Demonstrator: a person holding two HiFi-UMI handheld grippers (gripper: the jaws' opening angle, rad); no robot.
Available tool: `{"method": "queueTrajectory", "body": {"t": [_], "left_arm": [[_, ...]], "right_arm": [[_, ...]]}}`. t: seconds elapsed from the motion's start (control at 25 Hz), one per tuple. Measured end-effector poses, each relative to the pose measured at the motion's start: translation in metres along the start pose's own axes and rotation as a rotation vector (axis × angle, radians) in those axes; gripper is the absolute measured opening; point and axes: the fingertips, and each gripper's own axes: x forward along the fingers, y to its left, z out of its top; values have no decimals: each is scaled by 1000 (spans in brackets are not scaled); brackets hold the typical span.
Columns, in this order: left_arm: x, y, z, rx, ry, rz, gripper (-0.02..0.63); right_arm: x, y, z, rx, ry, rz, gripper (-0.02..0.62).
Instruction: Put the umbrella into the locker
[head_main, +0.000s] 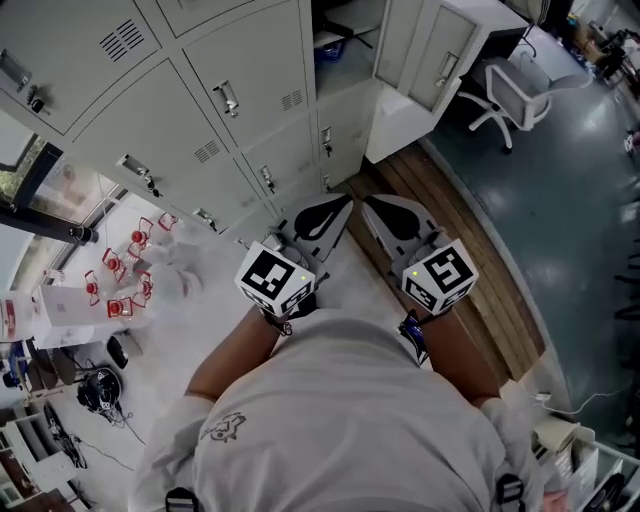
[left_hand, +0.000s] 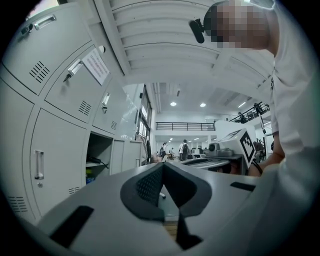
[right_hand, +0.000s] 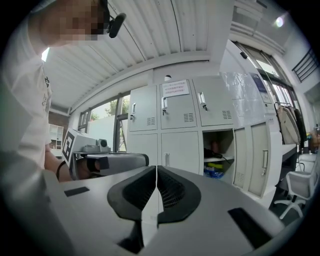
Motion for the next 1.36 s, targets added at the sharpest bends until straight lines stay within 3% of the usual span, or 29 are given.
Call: {"method": "queueTrajectory", "body": {"t": [0.28,0.68,1.36], "left_arm": [[-1,-82,-16,66,43,5,11],[-26,-155,-60,-23,116,81,11],[-21,-185,-61,-27,127,31,11]], "right_arm": [[-81,15,-19,28,1,-2,44],[-146,59,-61,86,26,49,44],[-179,60,-68,107,30,41,44]]}}
